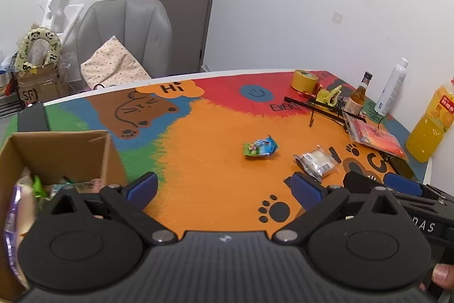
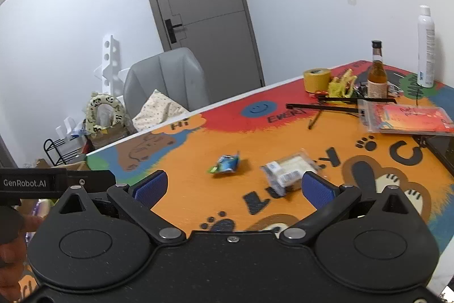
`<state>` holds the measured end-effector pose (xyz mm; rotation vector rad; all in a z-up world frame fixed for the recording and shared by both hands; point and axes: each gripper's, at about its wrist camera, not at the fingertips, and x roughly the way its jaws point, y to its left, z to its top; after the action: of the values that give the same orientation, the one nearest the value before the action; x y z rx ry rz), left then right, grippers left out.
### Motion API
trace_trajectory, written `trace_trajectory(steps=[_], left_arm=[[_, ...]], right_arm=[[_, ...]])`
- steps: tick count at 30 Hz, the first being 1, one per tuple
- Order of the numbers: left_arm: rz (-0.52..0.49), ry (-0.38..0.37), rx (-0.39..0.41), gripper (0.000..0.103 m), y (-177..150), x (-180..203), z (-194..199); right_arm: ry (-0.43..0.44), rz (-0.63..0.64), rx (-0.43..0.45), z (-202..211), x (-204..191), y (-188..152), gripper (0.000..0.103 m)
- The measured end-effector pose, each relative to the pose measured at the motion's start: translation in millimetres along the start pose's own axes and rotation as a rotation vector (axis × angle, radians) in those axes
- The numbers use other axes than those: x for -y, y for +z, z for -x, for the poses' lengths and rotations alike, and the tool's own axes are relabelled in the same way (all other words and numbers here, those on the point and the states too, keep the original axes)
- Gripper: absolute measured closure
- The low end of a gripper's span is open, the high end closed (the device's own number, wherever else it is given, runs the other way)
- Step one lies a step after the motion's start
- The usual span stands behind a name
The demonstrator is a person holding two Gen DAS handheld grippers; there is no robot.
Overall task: Organize snacks
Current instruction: 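Move both grippers back toward the blue candy and clear bread pack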
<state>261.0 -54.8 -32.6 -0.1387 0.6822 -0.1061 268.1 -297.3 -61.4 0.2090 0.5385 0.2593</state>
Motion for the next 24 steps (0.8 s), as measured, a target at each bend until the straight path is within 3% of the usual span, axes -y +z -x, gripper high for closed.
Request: trace_trajectory(steps=[9, 24], left_arm=[[-0.048, -0.021, -0.032, 0.003, 1, 30, -30], [-0.039, -0.017, -0.057, 0.004, 9, 51, -87]], right_arm=[[-0.028, -0.05, -0.024, -9, 37, -3, 0.0], [-0.036, -0.101, -0.085, -47, 73, -8, 0.0]])
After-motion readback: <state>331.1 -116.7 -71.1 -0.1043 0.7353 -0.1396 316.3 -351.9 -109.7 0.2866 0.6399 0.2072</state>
